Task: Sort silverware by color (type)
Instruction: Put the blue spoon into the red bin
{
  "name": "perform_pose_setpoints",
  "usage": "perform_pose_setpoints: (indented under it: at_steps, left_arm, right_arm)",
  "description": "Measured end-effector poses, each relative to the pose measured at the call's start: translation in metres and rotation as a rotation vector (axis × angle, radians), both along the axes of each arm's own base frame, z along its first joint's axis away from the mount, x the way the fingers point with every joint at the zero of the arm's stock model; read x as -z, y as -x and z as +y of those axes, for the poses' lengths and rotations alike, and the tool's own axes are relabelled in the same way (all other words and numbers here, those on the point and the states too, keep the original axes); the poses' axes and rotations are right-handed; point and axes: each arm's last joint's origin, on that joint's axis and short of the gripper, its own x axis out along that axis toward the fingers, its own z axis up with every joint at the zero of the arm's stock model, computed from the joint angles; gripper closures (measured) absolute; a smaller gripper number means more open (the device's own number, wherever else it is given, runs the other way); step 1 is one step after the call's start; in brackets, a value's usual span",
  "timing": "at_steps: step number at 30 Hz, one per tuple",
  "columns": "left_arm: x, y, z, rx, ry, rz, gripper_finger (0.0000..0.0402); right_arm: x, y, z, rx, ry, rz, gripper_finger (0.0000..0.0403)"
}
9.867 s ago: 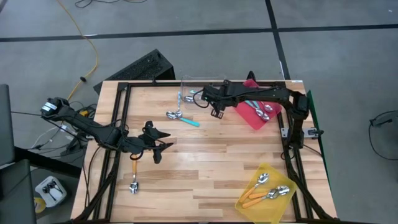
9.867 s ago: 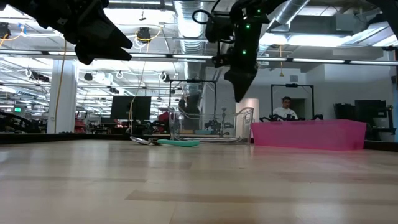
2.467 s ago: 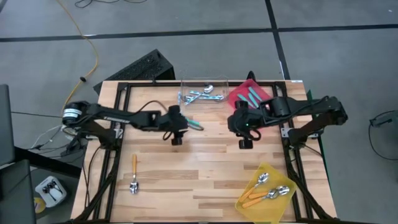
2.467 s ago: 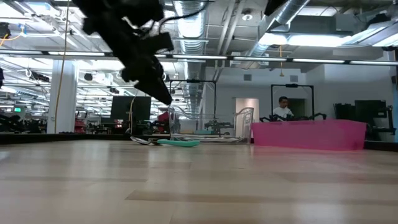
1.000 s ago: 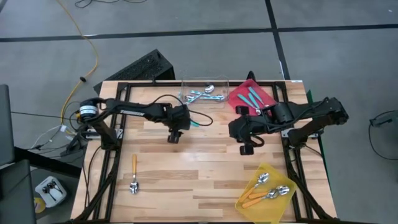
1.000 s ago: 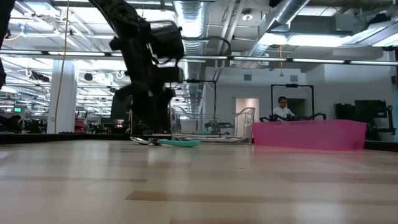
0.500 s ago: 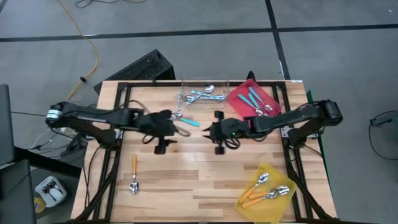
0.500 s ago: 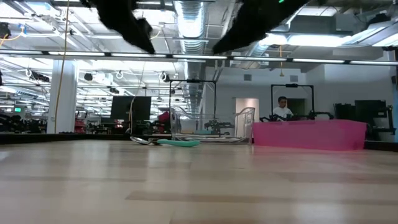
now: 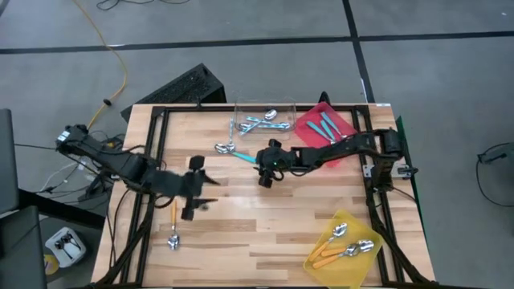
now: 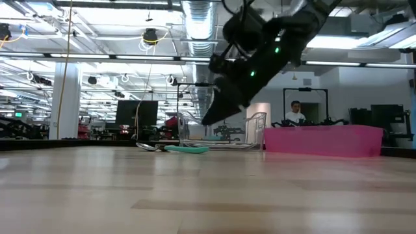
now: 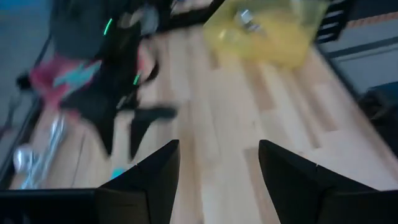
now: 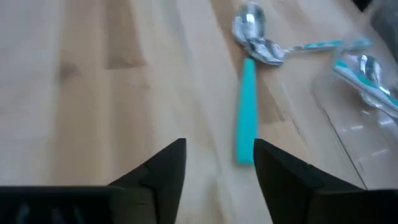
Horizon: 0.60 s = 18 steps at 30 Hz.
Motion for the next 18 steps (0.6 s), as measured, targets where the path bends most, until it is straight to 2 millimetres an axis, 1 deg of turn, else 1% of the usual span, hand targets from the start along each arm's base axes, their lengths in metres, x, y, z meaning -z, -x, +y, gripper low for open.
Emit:
perform_pose_setpoints:
  at_steps: [2,5,8,11,14,18]
  left_arm:
    - [-0.007,0.008,-0.010,0.045,-0.022,-0.064,0.0199]
    - [-0.023,0.023,-0.019,0.086,-0.050,-0.189,0.0199]
    - [-0.036,0.042,-0.024,0.110,-0.051,-0.282,0.0199]
    - [-0.043,0.057,-0.024,0.098,-0.047,-0.332,0.0199]
    - [-0.042,0.067,-0.024,0.090,-0.039,-0.358,0.0199]
    - [-0.032,0.072,-0.025,0.056,-0.040,-0.352,0.0199]
  right_arm:
    - [0.005,-0.002,-0.004,0.017,-0.006,-0.008,0.0177]
    - [0.009,-0.007,-0.007,0.022,-0.005,-0.033,0.0173]
    - [0.014,-0.008,-0.009,0.029,-0.003,-0.041,0.0174]
    - [0.017,-0.010,-0.013,0.046,0.005,-0.059,0.0175]
    - [0.029,-0.013,-0.018,0.067,0.012,-0.045,0.0176]
    - [0.046,-0.014,-0.024,0.086,0.008,-0.024,0.0176]
